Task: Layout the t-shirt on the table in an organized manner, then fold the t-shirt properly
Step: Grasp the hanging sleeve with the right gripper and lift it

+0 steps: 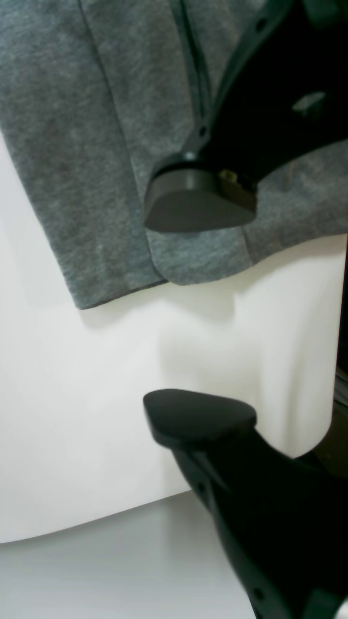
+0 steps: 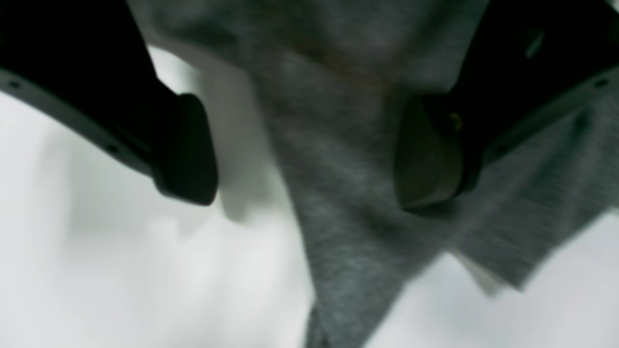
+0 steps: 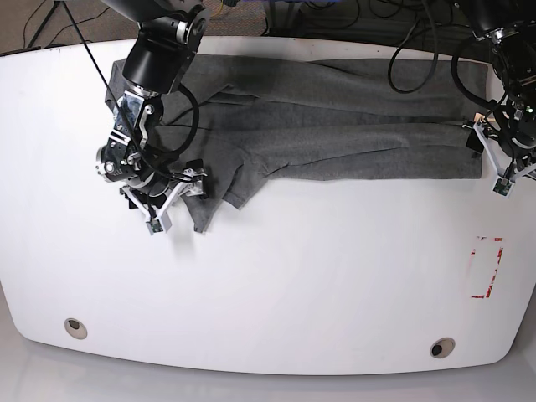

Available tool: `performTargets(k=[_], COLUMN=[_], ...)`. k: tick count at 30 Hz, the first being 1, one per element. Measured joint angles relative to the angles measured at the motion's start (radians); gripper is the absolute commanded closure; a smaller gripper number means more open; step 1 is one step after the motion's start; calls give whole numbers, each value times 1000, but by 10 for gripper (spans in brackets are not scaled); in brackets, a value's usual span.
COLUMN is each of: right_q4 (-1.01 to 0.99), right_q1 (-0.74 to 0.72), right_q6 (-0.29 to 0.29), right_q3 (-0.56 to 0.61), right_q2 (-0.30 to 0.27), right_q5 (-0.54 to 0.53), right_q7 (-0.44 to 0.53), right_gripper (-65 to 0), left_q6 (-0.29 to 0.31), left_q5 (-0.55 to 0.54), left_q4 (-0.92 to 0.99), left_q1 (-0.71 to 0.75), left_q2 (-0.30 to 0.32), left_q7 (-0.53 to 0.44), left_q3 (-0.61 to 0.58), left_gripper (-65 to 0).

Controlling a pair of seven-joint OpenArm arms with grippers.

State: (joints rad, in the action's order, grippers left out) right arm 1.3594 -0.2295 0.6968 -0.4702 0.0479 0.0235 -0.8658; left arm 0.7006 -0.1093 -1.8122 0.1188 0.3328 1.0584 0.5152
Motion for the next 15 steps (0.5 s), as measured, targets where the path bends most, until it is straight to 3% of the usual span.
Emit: performTargets(k=[12, 15], right_q4=[-26, -26], right_q1=[-4, -4], right_q6=[0, 0], right_q3=[0, 0], right_q2=[64, 71], right_q5=[-5, -5], right_q7=[32, 32], right_gripper=[-537, -498], left_q6=[0, 0], left_q5=[1, 1], left_q4=[0, 0], left_q1=[1, 0], left_q2=[0, 0], left_q7=[0, 0], left_q3=[0, 0], left_gripper=[-464, -464])
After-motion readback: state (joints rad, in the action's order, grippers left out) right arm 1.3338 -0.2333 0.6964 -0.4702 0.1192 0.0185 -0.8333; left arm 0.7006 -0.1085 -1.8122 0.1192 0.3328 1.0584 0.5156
